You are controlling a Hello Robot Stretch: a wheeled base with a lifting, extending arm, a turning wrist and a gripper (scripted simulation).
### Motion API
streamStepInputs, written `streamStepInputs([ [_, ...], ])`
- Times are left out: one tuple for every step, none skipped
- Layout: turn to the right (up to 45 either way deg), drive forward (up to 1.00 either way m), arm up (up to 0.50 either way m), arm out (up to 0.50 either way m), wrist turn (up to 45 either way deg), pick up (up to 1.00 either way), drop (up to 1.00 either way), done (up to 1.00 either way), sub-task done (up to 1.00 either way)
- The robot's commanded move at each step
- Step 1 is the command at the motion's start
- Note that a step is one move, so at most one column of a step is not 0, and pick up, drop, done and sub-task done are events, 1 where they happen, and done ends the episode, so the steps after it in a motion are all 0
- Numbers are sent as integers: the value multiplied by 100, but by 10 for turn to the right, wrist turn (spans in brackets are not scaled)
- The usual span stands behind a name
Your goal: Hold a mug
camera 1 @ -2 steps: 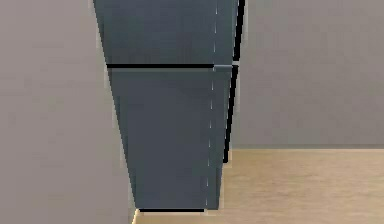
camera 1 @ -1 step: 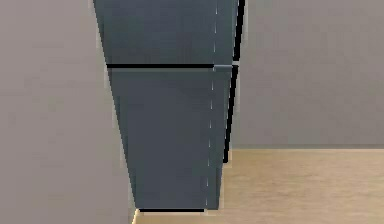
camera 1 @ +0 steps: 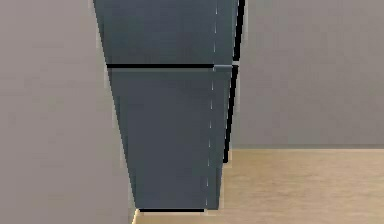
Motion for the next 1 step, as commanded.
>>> streamStepInputs([
  [0,0,0,0,450,0,0,0,0],
])
